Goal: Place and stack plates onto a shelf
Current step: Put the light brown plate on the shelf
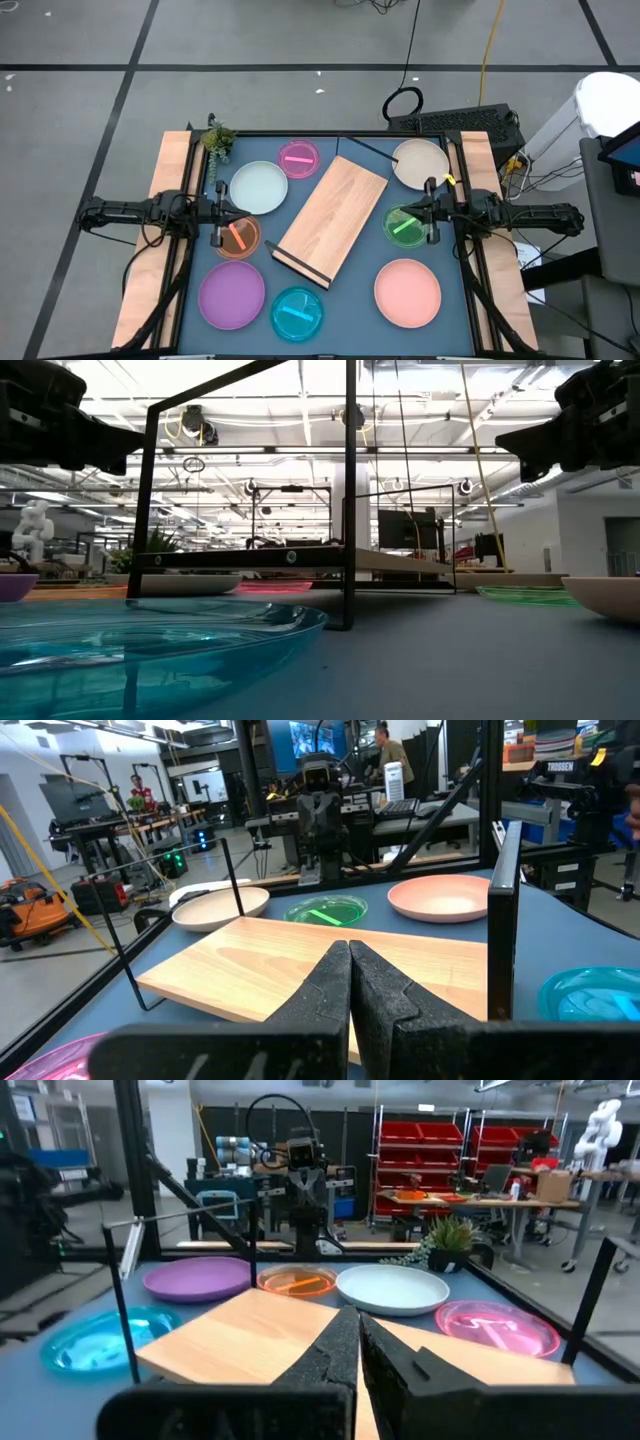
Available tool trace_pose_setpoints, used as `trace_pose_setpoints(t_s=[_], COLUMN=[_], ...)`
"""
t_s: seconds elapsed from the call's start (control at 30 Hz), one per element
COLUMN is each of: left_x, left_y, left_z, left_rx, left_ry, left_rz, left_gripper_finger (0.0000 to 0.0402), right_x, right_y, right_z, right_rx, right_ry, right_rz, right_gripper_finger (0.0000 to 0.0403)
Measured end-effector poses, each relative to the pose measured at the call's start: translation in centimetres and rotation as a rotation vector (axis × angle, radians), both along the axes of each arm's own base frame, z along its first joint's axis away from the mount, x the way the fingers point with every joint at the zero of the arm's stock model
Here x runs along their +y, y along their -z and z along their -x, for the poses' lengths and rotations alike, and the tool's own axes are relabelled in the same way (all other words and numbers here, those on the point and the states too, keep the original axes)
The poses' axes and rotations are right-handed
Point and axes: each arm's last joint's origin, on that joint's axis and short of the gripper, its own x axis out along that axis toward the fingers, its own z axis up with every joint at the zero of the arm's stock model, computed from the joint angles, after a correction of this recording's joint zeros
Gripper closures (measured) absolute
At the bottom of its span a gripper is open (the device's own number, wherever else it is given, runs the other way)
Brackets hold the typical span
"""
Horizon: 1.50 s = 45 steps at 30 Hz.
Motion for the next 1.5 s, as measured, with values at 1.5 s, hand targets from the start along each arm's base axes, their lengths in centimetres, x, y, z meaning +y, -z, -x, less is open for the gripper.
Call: trace_pose_setpoints(t_s=[1.5], left_x=[0.0], left_y=[0.0], left_z=[0.0], left_rx=[0.000], left_ry=[-0.002], left_rz=[0.000], left_gripper_finger=[0.0398], right_x=[-0.4], right_y=[-24.1], right_z=[-4.2], right_rx=[0.457], right_ry=[0.163], right_rz=[-0.122], right_gripper_finger=[0.0403])
